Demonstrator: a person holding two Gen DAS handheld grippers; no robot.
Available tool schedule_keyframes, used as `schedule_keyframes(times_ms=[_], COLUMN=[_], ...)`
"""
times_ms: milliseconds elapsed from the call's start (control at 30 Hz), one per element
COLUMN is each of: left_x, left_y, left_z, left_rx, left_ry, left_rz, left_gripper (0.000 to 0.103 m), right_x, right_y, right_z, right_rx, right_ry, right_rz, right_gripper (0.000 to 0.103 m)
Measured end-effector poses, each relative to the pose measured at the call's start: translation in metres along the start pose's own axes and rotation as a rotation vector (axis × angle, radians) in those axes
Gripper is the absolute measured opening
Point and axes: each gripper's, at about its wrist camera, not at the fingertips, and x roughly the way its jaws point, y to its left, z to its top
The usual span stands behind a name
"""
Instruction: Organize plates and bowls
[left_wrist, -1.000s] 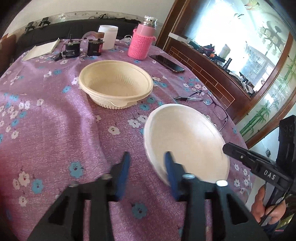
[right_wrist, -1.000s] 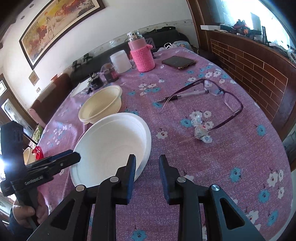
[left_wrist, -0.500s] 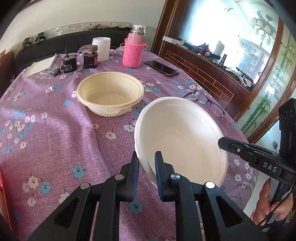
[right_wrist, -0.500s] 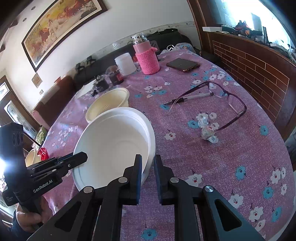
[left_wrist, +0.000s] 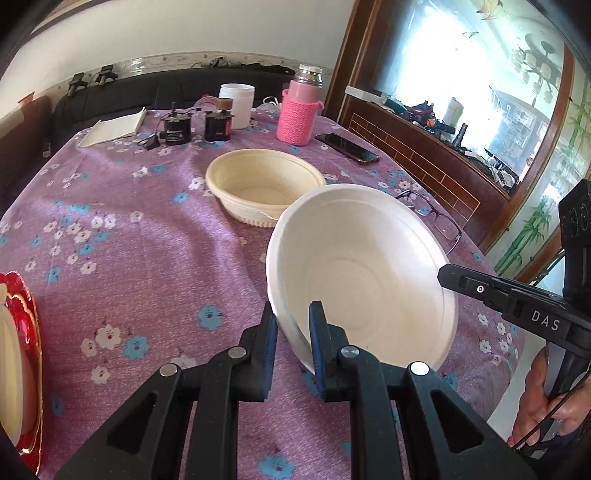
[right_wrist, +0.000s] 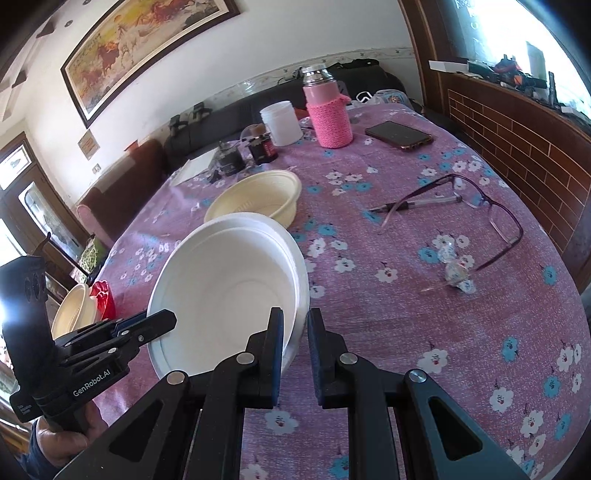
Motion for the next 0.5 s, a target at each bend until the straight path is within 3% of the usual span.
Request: schedule_keyframes(times_ms=[500], left_x=[-0.034], left_y=[0.032], left_z=[-0.007], left_rx=[-0.045], left_ry=[-0.071], left_rz=[0.045], left_gripper=[0.016], right_x=[0.014], right_y=[0.044], right_z=[0.004], right_rx=[-0.072], right_ry=[0.024], right_rz=[0.019], right_gripper=[0.014])
